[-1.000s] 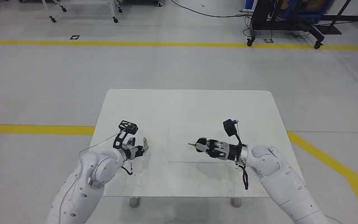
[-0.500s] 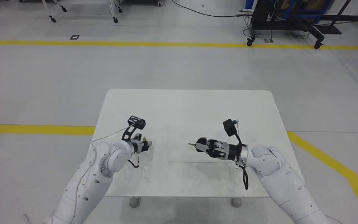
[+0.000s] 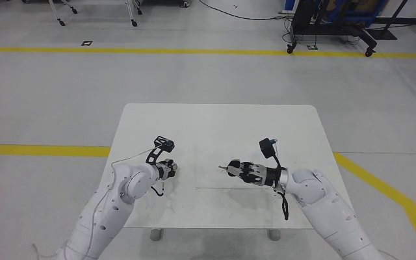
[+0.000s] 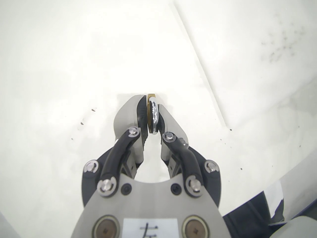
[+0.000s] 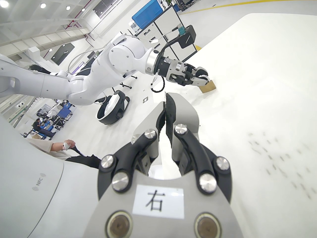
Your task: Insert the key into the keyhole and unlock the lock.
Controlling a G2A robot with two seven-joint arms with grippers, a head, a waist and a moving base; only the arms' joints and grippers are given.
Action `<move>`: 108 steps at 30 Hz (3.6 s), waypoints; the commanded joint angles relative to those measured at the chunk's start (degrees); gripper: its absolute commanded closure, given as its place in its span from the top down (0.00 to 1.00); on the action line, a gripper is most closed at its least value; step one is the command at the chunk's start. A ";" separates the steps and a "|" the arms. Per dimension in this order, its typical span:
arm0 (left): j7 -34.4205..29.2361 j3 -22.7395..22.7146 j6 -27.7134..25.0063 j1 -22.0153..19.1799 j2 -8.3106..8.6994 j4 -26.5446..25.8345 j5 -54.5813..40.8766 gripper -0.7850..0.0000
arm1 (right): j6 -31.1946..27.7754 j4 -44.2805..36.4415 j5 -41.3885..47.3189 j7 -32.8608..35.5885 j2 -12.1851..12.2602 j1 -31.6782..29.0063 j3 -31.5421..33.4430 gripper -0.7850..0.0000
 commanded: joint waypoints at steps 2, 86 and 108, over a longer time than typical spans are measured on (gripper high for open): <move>-2.03 0.16 -1.62 -0.29 0.14 -1.09 0.89 0.00 | 0.00 0.00 0.00 0.00 0.00 0.00 0.00 0.00; 13.14 -5.35 -12.26 4.64 -0.87 0.96 -30.50 0.00 | 3.58 2.25 1.48 -10.92 -1.34 0.94 -1.86 0.00; 7.88 0.51 -24.49 -0.93 -4.69 19.78 -75.41 0.00 | 7.07 6.28 1.16 -20.24 -4.21 4.10 -8.49 0.00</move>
